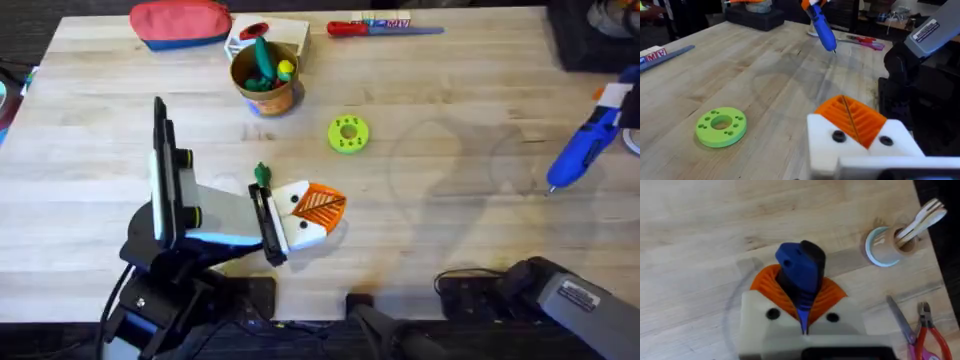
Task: Pick up the gripper from the table and insert it into the empty holder that is missing its gripper. Then pick up a screw, insert it into the mounting hole, and use the screwdriver to tighten it. Finally, clean up the table by picking up the vegetable and placing it into the bucket.
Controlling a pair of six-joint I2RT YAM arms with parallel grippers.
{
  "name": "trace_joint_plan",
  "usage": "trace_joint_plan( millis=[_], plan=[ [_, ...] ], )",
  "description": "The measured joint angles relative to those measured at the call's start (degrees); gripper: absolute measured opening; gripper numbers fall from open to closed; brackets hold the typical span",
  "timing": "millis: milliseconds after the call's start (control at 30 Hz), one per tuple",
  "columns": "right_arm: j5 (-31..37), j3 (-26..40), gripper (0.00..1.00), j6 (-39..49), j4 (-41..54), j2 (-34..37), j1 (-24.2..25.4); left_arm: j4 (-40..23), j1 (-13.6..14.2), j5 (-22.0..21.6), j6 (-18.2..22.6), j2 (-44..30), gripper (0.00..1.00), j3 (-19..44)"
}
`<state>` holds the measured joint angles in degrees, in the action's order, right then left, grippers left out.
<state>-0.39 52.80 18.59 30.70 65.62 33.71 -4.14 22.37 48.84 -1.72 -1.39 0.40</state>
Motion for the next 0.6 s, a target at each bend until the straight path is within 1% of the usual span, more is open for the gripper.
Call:
trace_joint_plan(
  millis=[133, 300, 467, 600],
  plan=[
    [-0.51, 0.0, 0.007, -0.94, 1.03, -2.48, 0.0, 0.0, 0.0, 0.0, 0.0, 0.0, 0.014, 0.0],
    [-0.97, -1.17, 0.007, -1.22, 3.1, -0.88, -1.25, 0.0, 0.0, 0.0, 0.0, 0.0, 0.014, 0.0],
    [-0.81, -2.99, 0.007, 2.54, 3.13, 3.4, -7.16, 0.0, 0.0, 0.0, 0.0, 0.01, 0.014, 0.0],
    [1.09, -3.13, 0.007, 5.79, 2.23, 8.32, -11.8, 0.0, 0.0, 0.0, 0.0, 0.0, 0.014, 0.0]
  ],
)
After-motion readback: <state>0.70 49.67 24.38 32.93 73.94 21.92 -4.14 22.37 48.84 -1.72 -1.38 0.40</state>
